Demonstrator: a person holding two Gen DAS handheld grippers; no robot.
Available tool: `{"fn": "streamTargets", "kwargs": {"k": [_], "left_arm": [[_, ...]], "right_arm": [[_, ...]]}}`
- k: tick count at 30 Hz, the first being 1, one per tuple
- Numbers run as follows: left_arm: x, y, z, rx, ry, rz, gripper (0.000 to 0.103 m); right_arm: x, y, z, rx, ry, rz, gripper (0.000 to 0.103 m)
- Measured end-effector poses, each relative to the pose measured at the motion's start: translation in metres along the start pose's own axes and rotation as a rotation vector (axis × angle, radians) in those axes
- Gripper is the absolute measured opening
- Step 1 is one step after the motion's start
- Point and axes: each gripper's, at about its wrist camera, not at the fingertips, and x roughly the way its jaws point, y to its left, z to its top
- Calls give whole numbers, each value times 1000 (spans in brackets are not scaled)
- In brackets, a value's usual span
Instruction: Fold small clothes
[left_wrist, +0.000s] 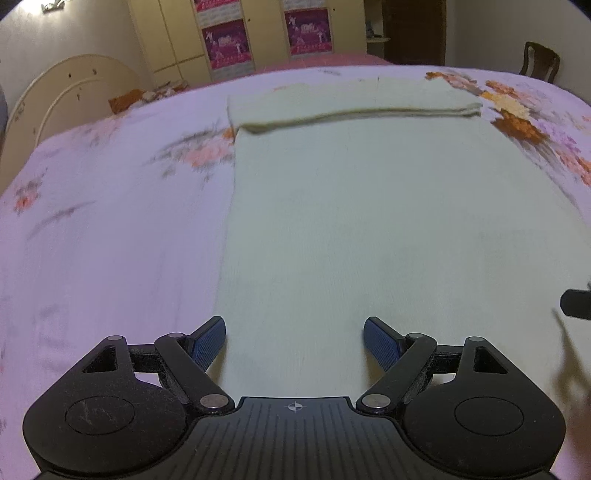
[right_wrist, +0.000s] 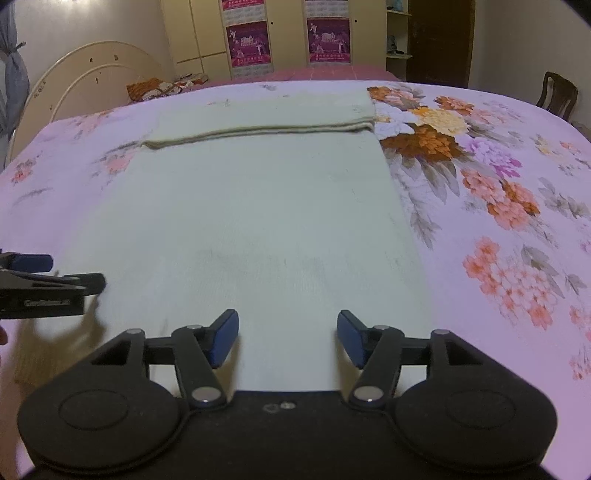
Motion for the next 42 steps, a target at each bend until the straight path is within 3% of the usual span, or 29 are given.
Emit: {"fn": "streamTargets", "kwargs": {"k": [4, 10, 21, 24, 26, 32, 34, 36, 39, 40, 42], "left_arm": [[-6, 8, -13, -26, 3, -3, 82], [-13, 18, -21, -57, 11, -6, 82], [-7, 32, -31, -166, 38, -87, 81], [-8, 31, -32, -174, 37, -116, 68], [-10, 32, -31, -171, 37, -135, 53], [-15, 38, -32, -225, 83, -233, 13], [-14, 40, -33, -251, 102, -268, 11], [-12, 43, -34, -266, 117, -294, 10], [-13, 49, -37, -242, 140, -331, 10], [-13, 52, -39, -247, 148, -342, 11], [-13, 57, -43, -275, 164, -362, 11]], "right_arm": [[6, 0, -12, -18, 45, -28, 59], [-9, -11, -18, -5, 31, -63, 62], [-15, -45, -30, 76, 59, -142, 71], [-9, -47, -29, 81, 67, -136, 74], [-5, -47, -26, 84, 76, -123, 72], [-9, -45, -22, 90, 106, -55, 36], [-10, -47, -20, 102, 120, -25, 15], [-10, -48, -19, 114, 137, 8, 11], [-13, -48, -19, 114, 144, 15, 11], [-15, -49, -19, 111, 134, 10, 21], [-18, -55, -21, 126, 140, -1, 25]]}}
